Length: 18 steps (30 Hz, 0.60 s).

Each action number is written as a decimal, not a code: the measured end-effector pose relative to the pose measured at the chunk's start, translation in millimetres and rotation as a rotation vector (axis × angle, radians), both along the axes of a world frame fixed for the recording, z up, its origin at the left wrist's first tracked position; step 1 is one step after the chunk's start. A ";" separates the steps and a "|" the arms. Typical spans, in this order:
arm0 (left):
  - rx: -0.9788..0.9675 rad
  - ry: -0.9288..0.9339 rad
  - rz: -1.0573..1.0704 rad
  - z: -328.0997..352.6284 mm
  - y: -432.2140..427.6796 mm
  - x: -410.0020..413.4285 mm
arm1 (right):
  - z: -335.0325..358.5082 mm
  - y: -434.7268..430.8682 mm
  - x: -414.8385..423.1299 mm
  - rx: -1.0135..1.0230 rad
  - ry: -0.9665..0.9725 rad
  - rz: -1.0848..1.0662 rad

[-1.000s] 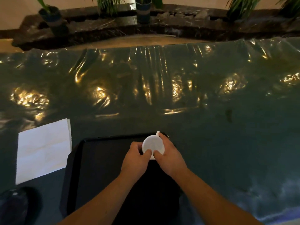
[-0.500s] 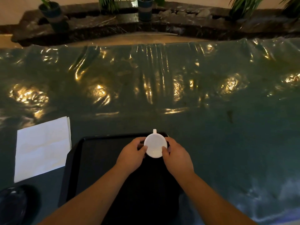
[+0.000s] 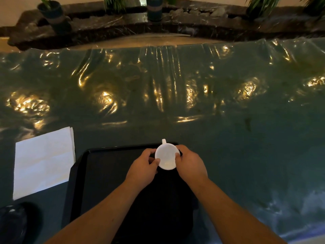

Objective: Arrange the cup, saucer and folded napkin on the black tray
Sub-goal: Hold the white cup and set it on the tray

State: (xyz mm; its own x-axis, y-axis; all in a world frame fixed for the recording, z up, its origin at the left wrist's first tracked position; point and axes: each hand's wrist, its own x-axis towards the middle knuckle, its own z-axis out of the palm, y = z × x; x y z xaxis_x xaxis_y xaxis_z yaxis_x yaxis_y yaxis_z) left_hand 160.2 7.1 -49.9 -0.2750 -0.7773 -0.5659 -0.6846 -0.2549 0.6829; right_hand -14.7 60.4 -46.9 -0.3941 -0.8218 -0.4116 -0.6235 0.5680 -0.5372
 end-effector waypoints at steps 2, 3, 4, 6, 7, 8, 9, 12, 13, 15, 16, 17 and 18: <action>0.010 0.014 0.004 -0.9 -2.1 -1.0 | 0.3 1.0 -1.8 0.008 0.012 0.008; 0.011 0.016 0.000 -1.3 -2.8 -1.4 | 0.1 2.2 -3.0 0.008 0.015 0.007; 0.012 0.009 -0.011 -1.6 -3.6 -2.4 | -0.1 3.2 -4.4 0.006 0.017 0.006; 0.010 -0.004 -0.031 -2.6 -4.0 -5.1 | -0.6 4.6 -7.6 -0.002 0.024 0.006; 0.004 -0.008 -0.039 -3.7 -3.9 -6.4 | -0.9 5.3 -8.9 -0.006 0.025 0.006; -0.004 -0.013 -0.046 -4.5 -3.7 -8.0 | -0.8 6.1 -10.1 -0.009 0.026 0.003; -0.010 -0.021 -0.051 -4.5 -3.6 -9.2 | -0.6 6.9 -10.7 -0.013 0.027 -0.001; -0.012 -0.025 -0.063 -4.0 -4.2 -13.6 | -0.6 8.9 -13.7 -0.025 0.037 -0.011; -0.013 -0.029 -0.066 -3.6 -4.1 -14.5 | -0.6 9.0 -14.6 -0.026 0.039 -0.008; -0.027 -0.043 -0.071 -2.5 -2.5 -13.7 | 1.0 8.8 -14.9 -0.013 0.042 0.011; -0.045 -0.056 -0.080 -0.9 -0.8 -11.3 | 3.0 8.9 -14.9 -0.003 0.051 0.020; -0.070 -0.072 -0.089 1.4 1.0 -7.5 | 6.0 9.6 -14.9 0.005 0.066 0.026; -0.094 -0.087 -0.091 4.2 1.9 -2.0 | 9.3 9.8 -14.2 0.000 0.087 0.027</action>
State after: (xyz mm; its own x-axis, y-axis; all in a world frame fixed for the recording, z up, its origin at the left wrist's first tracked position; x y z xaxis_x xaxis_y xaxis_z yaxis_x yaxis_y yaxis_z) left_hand 158.3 9.0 -45.7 -0.2999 -0.8021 -0.5165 -0.7598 -0.1265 0.6377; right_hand -28.9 70.1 -37.6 -0.4061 -0.8327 -0.3764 -0.6829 0.5502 -0.4806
